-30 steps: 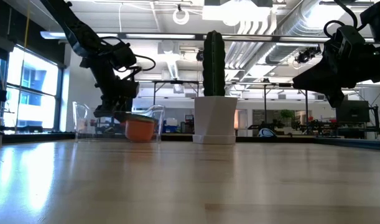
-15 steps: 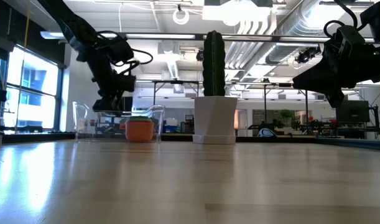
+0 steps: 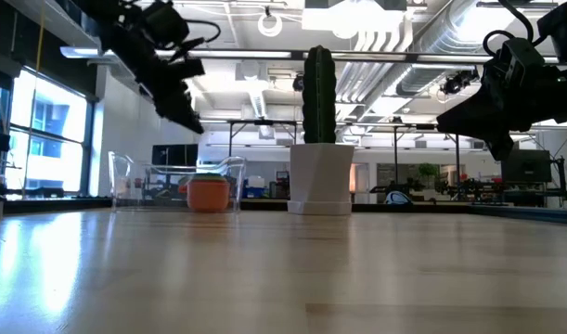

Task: Nest measuring cups in basket
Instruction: Return to Home Position

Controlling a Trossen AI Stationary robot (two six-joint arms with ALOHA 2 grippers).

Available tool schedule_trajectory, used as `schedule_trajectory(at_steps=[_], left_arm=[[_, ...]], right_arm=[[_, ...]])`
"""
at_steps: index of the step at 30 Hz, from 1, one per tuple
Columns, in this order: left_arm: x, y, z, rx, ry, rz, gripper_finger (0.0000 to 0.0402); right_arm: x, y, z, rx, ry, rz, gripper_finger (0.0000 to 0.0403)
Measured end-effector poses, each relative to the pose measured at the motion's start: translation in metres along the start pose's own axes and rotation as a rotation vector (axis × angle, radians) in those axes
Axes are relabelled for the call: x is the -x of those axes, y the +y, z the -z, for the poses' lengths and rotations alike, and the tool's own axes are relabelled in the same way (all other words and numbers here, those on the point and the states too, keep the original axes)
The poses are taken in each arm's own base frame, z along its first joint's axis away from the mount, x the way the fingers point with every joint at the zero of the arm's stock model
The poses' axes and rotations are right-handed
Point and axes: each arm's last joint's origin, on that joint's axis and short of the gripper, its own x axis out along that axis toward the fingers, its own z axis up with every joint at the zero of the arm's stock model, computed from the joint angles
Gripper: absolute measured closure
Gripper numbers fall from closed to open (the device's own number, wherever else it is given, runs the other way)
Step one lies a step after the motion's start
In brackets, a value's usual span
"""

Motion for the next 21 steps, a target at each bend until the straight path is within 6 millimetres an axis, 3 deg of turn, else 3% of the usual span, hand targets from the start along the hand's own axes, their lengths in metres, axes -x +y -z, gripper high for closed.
schedule_trajectory(at_steps=[6, 21], left_arm=[[0.017, -0.028, -0.017, 0.076, -0.108, 0.145, 0.0266], [0.045, -0.088, -0.036, -0.07, -0.297, 0.624, 0.0329]], right_arm=[[0.0, 0.0, 0.0, 0.0, 0.0, 0.0, 0.0336], [0.0, 0.0, 0.0, 0.0, 0.0, 0.0, 0.0336]])
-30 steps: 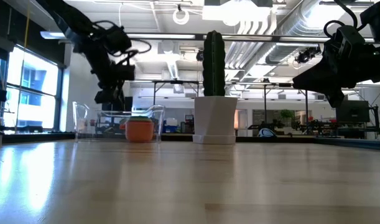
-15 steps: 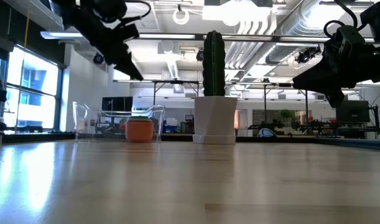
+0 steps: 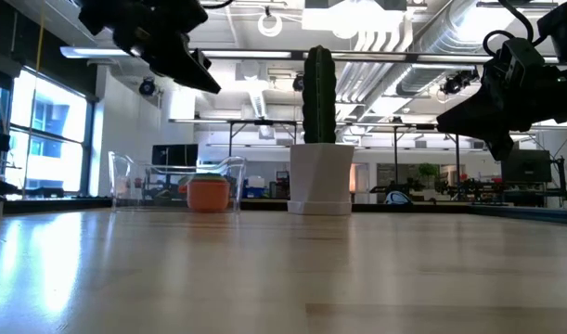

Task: Nest measuring cups in basket
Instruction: Return to Home Position

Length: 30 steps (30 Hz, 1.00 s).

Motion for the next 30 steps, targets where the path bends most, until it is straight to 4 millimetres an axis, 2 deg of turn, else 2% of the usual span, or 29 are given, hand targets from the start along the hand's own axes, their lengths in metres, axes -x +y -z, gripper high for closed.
schedule_trajectory(at_steps=[5, 12, 16, 21, 23, 30], left_arm=[[-0.005, -0.028, -0.007, -0.039, -0.004, 0.094, 0.034], [-0.007, -0.061, -0.014, -0.065, -0.004, 0.117, 0.0344], [-0.006, -0.073, -0.018, -0.078, -0.028, 0.116, 0.0344], [0.005, -0.081, -0.023, -0.136, -0.08, 0.056, 0.0344], [0.007, -0.083, -0.02, -0.136, -0.136, 0.036, 0.0344], [0.012, -0.094, 0.019, -0.058, -0.298, -0.078, 0.0344]], right_arm=[[0.0, 0.0, 0.0, 0.0, 0.0, 0.0, 0.0336], [0.0, 0.0, 0.0, 0.0, 0.0, 0.0, 0.0336], [0.0, 0.0, 0.0, 0.0, 0.0, 0.0, 0.0336], [0.0, 0.0, 0.0, 0.0, 0.0, 0.0, 0.0336], [0.0, 0.0, 0.0, 0.0, 0.0, 0.0, 0.0336], [0.0, 0.0, 0.0, 0.0, 0.0, 0.0, 0.0336]])
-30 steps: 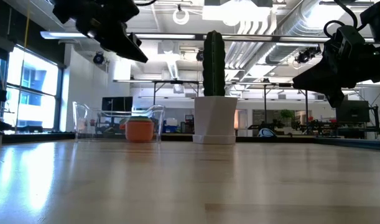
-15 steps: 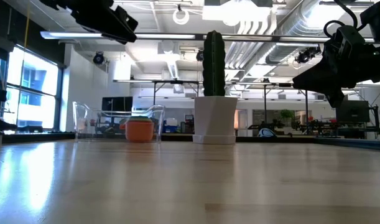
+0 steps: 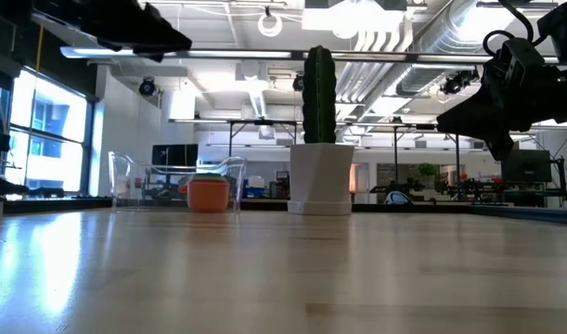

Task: Nest measuring cups in basket
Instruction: Return to Home Position

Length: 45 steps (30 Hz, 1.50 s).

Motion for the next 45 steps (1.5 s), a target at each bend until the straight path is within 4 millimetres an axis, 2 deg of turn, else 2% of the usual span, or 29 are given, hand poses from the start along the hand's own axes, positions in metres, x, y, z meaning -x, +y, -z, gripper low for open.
schedule_trajectory(at_steps=[6, 10, 14, 24, 38, 45], left_arm=[[0.022, -0.003, 0.021, 0.018, -0.026, -0.088, 0.0344], [0.035, -0.004, 0.04, 0.075, -0.056, -0.109, 0.0344], [0.046, -0.004, 0.051, 0.116, -0.108, -0.12, 0.0344], [0.064, -0.007, 0.075, 0.168, -0.208, -0.131, 0.0344], [0.086, -0.007, 0.089, 0.216, -0.232, -0.159, 0.0344], [0.087, -0.008, 0.091, 0.215, -0.215, -0.173, 0.0344]], right_arm=[[0.0, 0.0, 0.0, 0.0, 0.0, 0.0, 0.0336], [0.0, 0.0, 0.0, 0.0, 0.0, 0.0, 0.0336], [0.0, 0.0, 0.0, 0.0, 0.0, 0.0, 0.0336], [0.0, 0.0, 0.0, 0.0, 0.001, 0.0, 0.0336], [0.0, 0.0, 0.0, 0.0, 0.0, 0.0, 0.0336], [0.0, 0.0, 0.0, 0.0, 0.001, 0.001, 0.0336]])
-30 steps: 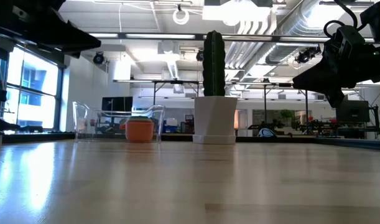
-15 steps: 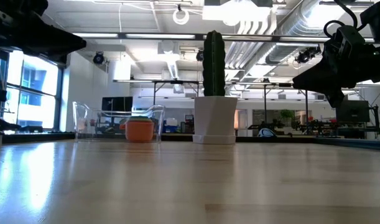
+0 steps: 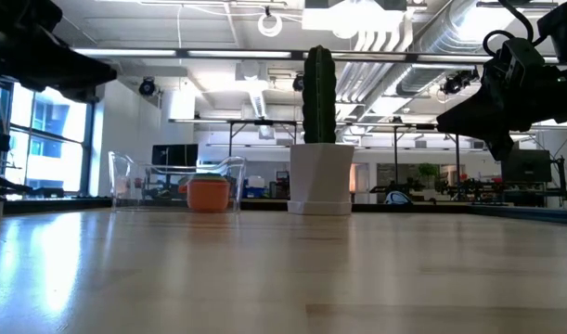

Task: Nest measuring cups in basket
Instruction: Return to Home Position

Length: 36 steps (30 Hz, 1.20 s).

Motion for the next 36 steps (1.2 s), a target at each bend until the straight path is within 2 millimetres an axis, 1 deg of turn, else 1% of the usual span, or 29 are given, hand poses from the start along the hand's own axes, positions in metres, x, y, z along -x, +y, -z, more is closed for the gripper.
schedule_trajectory(at_steps=[6, 12, 16, 23, 32, 36], left_arm=[[0.0008, 0.0016, 0.0008, -0.086, 0.026, -0.037, 0.0344], [0.001, 0.0034, 0.0006, -0.028, 0.025, -0.097, 0.0344], [0.001, 0.0035, 0.0005, -0.001, 0.024, -0.102, 0.0344], [0.001, 0.0035, 0.0004, -0.045, 0.026, -0.1, 0.0344], [0.001, 0.0035, 0.0004, -0.045, 0.026, -0.1, 0.0344], [0.001, 0.0035, 0.0003, -0.044, 0.025, -0.099, 0.0344]], right_arm=[[0.0, 0.0, 0.0, 0.0, 0.0, 0.0, 0.0336], [0.0, 0.0, 0.0, 0.0, 0.0, 0.0, 0.0336], [0.0, 0.0, 0.0, 0.0, 0.0, 0.0, 0.0336], [0.0, 0.0, 0.0001, 0.0, 0.0, 0.0, 0.0336], [0.0, 0.0, 0.0, 0.0, 0.0, 0.0, 0.0336], [0.0002, 0.0003, -0.0025, 0.059, -0.033, 0.02, 0.0336]])
